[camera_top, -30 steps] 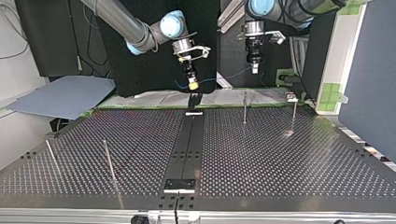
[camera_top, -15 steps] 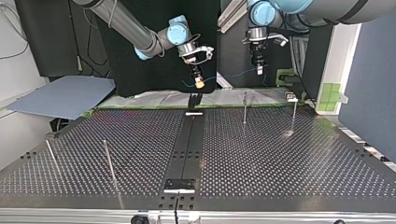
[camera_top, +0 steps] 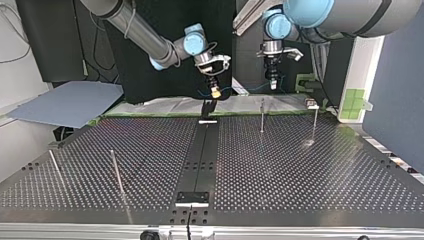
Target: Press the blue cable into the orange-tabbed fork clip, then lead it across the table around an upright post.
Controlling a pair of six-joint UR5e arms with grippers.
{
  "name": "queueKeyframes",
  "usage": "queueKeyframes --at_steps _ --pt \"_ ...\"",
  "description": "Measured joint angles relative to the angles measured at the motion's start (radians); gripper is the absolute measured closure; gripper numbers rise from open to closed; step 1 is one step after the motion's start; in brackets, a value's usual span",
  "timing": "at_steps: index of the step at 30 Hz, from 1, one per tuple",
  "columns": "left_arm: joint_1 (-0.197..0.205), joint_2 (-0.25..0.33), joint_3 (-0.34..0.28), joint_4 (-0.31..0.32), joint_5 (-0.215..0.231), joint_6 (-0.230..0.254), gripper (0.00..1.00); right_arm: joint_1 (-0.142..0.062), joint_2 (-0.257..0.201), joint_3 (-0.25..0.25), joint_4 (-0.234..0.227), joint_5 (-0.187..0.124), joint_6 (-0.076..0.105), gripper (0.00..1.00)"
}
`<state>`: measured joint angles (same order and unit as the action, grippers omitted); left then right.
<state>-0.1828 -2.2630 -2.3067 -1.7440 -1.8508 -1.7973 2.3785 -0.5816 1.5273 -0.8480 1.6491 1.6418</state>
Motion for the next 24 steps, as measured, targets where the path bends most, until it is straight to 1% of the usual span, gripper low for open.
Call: queueKeyframes --at_steps 2,6,12,19,24 --pt "0.003 -0.018 0.018 0.003 -0.001 -0.005 1.00 -0.003 0.004 -0.011 0.009 0.000 -0.002 1.00" --pt "0.011 -0.062 0.058 -0.001 0.000 -0.030 1.00 -0.008 0.007 -0.033 0.028 -0.001 -0.003 1.00" --pt "0.027 -0.115 0.082 -0.009 0.001 -0.041 1.00 -0.009 0.007 -0.062 0.053 0.000 -0.004 1.00" --pt "0.041 -0.179 0.099 -0.010 0.007 -0.046 1.00 -0.015 0.010 -0.068 0.058 0.000 -0.007 1.00" --pt "0.047 -0.195 0.110 -0.011 0.019 -0.052 1.00 -0.023 0.014 -0.069 0.063 -0.001 -0.015 1.00"
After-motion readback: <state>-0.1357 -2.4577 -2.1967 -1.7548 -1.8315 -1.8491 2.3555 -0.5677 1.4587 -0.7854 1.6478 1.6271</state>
